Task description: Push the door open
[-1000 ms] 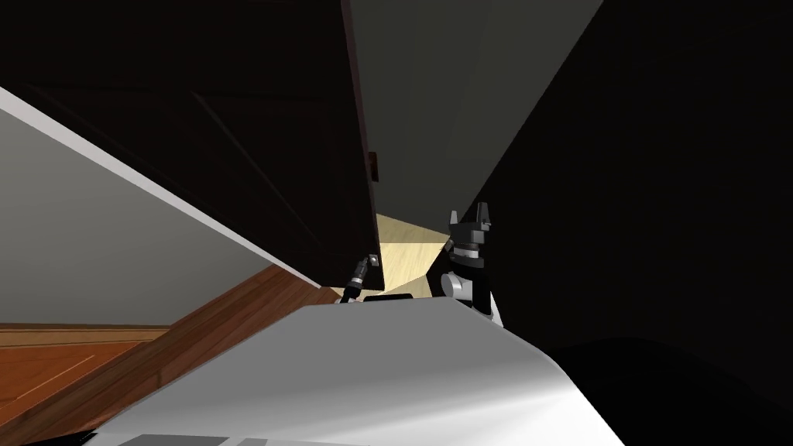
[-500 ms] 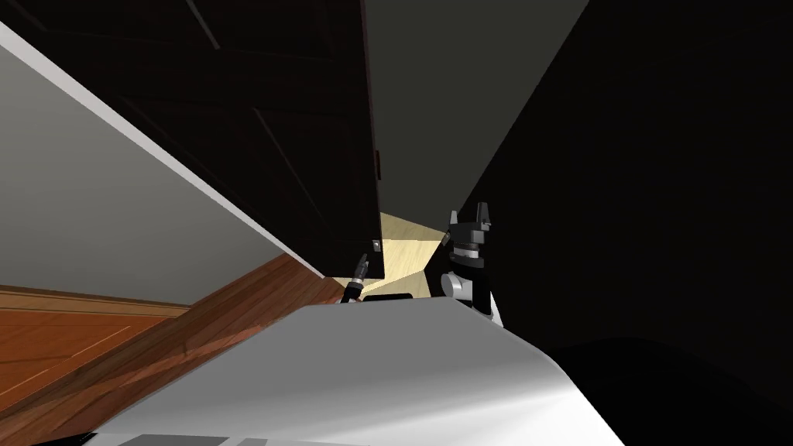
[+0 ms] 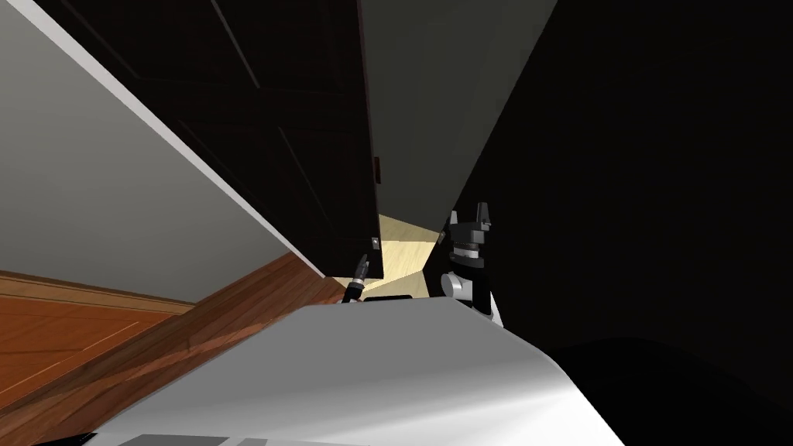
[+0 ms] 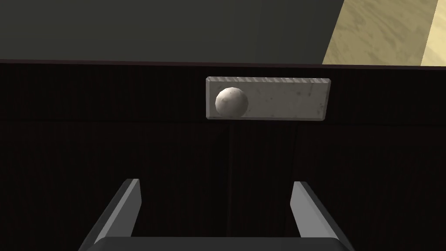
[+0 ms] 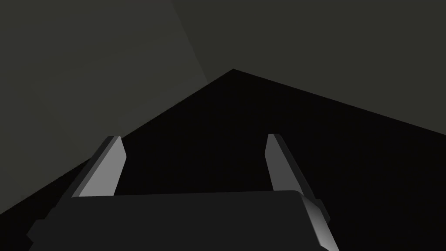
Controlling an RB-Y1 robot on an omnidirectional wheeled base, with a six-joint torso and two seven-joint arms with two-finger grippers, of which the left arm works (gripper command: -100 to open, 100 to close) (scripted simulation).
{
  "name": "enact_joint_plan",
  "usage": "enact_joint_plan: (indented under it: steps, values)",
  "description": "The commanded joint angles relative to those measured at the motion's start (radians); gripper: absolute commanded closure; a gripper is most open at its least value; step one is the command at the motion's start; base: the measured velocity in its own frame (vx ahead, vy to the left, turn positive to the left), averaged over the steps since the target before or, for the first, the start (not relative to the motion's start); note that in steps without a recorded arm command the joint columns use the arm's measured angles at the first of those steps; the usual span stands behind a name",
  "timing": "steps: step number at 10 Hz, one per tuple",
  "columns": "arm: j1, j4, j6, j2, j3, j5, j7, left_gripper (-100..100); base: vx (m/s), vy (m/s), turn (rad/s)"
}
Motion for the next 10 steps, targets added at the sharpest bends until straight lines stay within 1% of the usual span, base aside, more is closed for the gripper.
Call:
enact_joint_plan:
  steps: [1,3,5,8,9,10]
  values:
    - [-0.004,0.004,-0.003,0.004,0.004,0.001,-0.002,-100,0.202,-0.005,-0.013]
    - [-0.009,0.01,-0.008,0.005,0.009,0.002,-0.003,-100,0.236,-0.031,-0.025]
    - [-0.014,0.016,-0.012,0.001,0.014,0.004,-0.005,-100,0.198,-0.024,-0.019]
    - [-0.021,0.025,-0.018,-0.015,0.021,0.006,-0.007,-100,0.185,-0.036,-0.02]
    - [-0.018,0.021,-0.015,-0.011,0.019,0.005,-0.007,-100,0.069,-0.013,0.013]
    - [-0.018,0.021,-0.015,-0.011,0.019,0.005,-0.007,100,-0.016,0.0,-0.009]
